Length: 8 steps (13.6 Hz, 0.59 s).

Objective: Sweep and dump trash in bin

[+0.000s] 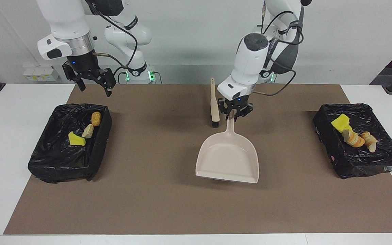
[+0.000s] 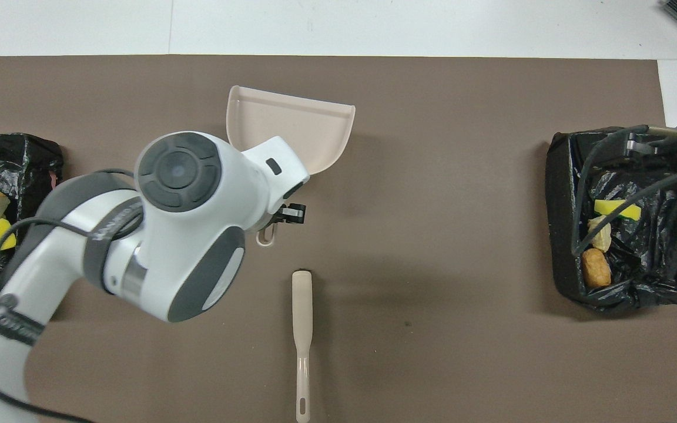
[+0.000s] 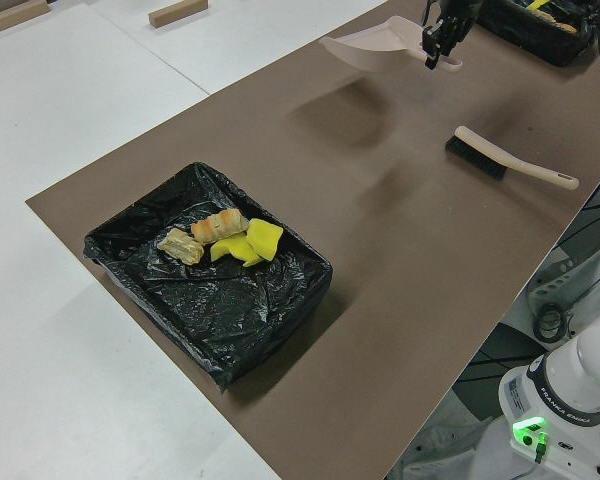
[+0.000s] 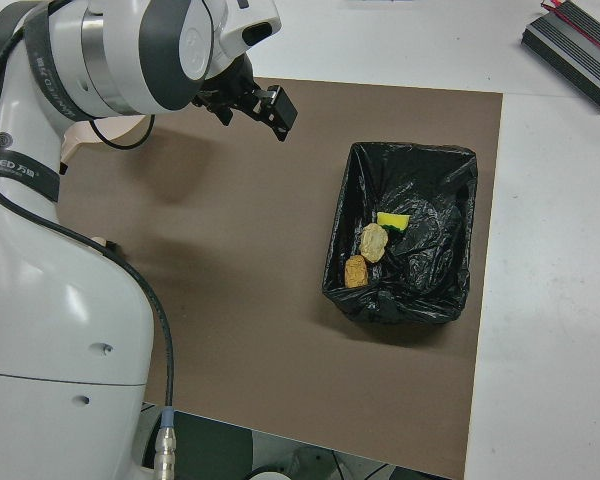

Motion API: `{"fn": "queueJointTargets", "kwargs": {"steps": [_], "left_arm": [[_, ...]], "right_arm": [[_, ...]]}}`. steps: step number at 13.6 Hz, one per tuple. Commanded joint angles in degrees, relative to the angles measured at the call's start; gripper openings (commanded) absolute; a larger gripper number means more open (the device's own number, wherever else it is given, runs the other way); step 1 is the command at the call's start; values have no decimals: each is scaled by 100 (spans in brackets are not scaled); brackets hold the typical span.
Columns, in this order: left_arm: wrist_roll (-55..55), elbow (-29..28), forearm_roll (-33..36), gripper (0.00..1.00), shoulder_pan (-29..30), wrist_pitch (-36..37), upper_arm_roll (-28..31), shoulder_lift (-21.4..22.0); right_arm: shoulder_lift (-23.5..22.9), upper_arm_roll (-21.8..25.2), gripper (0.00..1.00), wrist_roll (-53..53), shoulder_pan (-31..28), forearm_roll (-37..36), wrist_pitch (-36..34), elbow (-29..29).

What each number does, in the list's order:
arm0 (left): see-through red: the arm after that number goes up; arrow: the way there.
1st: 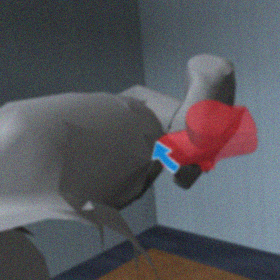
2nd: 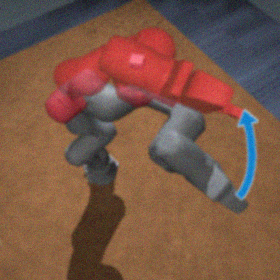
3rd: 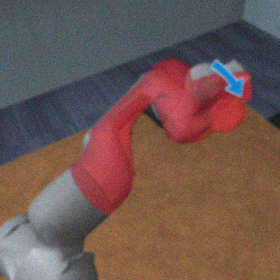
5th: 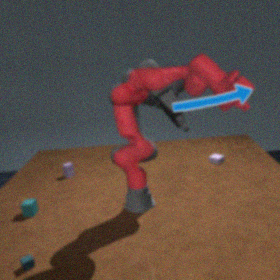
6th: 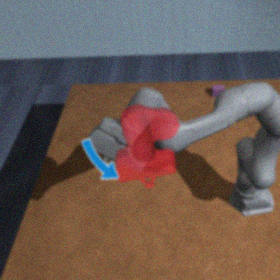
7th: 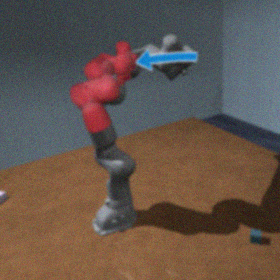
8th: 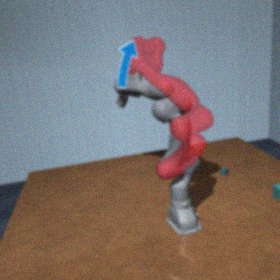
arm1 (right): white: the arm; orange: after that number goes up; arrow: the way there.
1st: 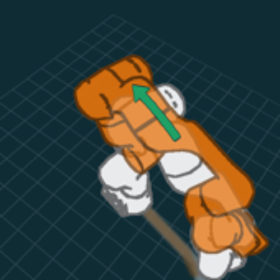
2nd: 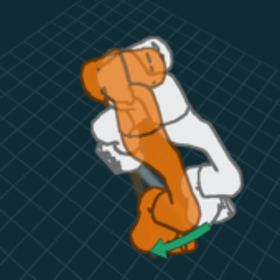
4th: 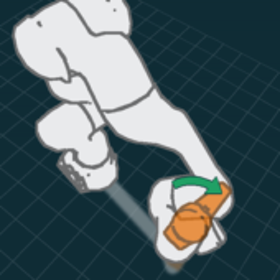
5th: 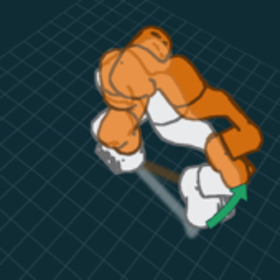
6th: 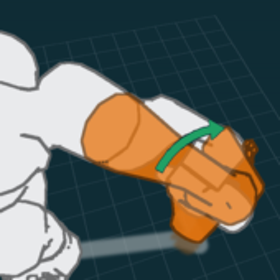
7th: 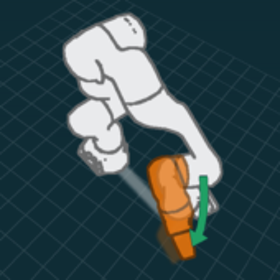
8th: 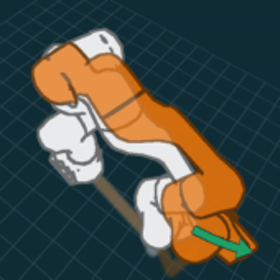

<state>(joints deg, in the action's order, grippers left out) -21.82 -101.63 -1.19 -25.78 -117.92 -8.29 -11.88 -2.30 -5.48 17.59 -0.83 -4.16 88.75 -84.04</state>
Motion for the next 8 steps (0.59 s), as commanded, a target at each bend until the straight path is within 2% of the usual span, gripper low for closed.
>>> {"fn": "queueJointTargets", "kwargs": {"steps": [1, 4, 8], "left_arm": [[-173, -513, -74, 0, -251, -616, 126, -7], [-147, -1007, -74, 0, -401, -1136, 117, 28], [-199, -1104, -100, 0, -401, -1224, 117, 2]], "right_arm": [[36, 38, 100, -160, 39, 11, -261, 107], [80, 47, 100, -168, 83, 12, -385, 72], [98, 47, 100, -168, 74, 125, -376, 63]]}}
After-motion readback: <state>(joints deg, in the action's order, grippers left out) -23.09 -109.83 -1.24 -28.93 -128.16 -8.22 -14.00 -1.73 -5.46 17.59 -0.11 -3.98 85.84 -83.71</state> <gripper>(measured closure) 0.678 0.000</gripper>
